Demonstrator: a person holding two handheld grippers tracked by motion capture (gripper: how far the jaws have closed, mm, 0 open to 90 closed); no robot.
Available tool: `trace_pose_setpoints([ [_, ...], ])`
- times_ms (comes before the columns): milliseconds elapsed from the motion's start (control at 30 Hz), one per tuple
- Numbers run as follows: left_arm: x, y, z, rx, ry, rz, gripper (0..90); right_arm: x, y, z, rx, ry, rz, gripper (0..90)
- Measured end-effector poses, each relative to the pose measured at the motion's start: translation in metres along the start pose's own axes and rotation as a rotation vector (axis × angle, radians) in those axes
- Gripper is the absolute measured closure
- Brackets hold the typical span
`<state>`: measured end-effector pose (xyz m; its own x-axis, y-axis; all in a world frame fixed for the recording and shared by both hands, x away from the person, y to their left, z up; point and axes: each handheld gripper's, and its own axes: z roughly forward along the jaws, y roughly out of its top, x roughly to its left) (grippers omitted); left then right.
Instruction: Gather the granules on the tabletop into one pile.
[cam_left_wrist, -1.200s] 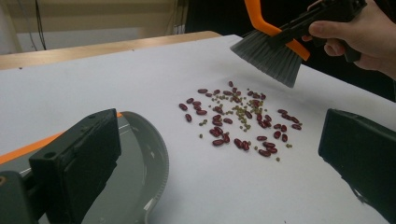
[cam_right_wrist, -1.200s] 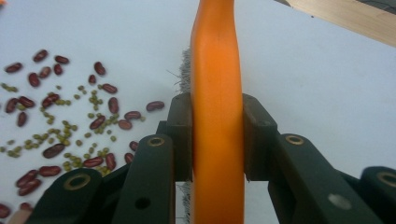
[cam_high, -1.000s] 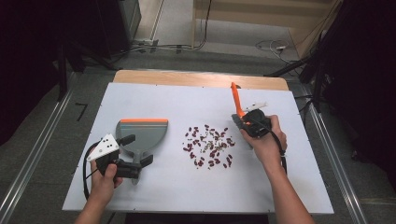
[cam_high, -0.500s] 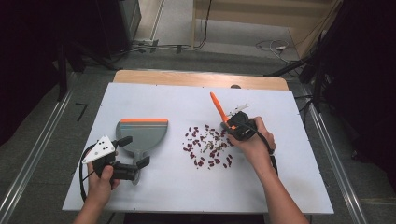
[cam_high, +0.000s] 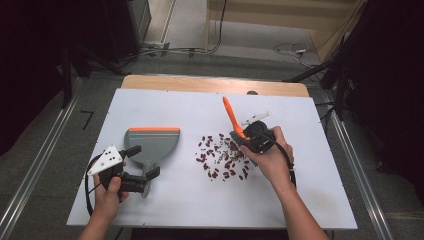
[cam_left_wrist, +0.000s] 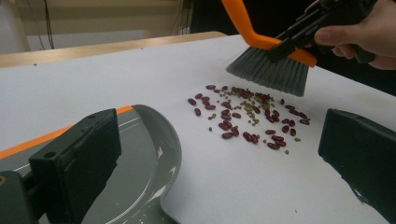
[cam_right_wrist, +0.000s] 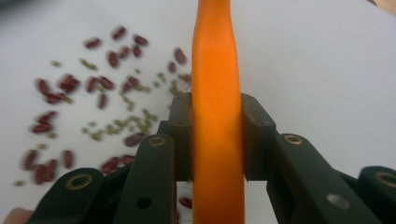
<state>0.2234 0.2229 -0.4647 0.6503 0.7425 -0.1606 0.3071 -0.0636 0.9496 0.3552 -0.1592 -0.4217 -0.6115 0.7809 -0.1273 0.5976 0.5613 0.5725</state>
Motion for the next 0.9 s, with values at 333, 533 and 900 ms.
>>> trace_pose_setpoints([
  [333,0.001,0.000,0.000,-0.006,0.006,-0.004,0.0,0.046,0.010,-0.003,-0.002,0.405,0.037,68.9],
  [533,0.001,-0.001,-0.003,-0.025,0.024,-0.012,0.0,0.078,0.018,0.022,0.021,0.449,0.057,68.9],
  [900,0.002,-0.004,-0.005,-0.035,0.039,-0.015,0.0,0.054,0.015,0.049,0.041,0.394,0.187,68.0],
])
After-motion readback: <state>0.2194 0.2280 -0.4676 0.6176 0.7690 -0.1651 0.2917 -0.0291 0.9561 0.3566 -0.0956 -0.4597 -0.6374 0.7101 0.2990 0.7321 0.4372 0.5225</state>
